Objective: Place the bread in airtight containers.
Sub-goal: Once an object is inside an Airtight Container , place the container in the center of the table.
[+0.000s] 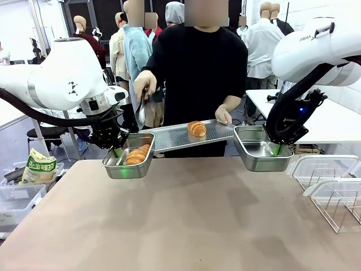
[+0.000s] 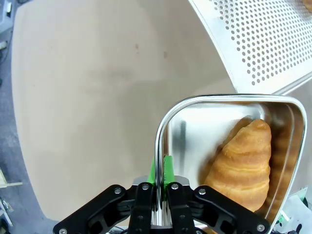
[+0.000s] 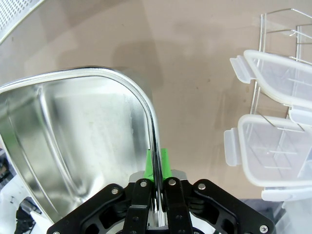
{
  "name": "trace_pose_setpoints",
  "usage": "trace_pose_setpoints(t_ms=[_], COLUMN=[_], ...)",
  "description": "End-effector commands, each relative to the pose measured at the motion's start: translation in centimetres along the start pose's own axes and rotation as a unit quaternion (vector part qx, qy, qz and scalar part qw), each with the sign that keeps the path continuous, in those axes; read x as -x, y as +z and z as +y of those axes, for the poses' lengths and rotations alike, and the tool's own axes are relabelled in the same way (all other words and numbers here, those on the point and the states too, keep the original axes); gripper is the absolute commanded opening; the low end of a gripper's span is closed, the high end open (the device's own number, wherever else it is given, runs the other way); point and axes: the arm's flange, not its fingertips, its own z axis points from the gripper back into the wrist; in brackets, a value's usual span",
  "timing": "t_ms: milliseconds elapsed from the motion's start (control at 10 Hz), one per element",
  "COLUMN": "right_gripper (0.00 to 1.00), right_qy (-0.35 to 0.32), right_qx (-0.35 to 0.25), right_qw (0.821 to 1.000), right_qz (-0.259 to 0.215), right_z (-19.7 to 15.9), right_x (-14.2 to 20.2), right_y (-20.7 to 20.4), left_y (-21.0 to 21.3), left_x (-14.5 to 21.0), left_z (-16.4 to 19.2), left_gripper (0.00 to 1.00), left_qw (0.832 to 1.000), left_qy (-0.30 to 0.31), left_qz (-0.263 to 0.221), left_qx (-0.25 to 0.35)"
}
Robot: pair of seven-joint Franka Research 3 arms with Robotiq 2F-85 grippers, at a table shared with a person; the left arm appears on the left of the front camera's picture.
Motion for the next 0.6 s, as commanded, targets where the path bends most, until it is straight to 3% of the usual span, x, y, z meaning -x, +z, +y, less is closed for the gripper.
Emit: trace_pose_setpoints(t_ms=[0, 500], right_gripper=[0.0, 0.0], right_qy=[-0.001, -0.001], right_qx=[0.0, 0.0], right_qw=[1.0, 1.0], right_qz=[-0.003, -0.003], right_z=[-0.08, -0.08], right_x=[0.27, 0.27], right_y=[0.11, 0.11], left_y=[0.3, 0.3], left_x=[-0.23, -0.23], left_z=[0.04, 0.04], left_gripper=[0.0, 0.0], left_qw=[1.0, 1.0], left_qy=[0.001, 0.001], left_qz=[-0.003, -0.003], left_qx=[0.001, 0.001])
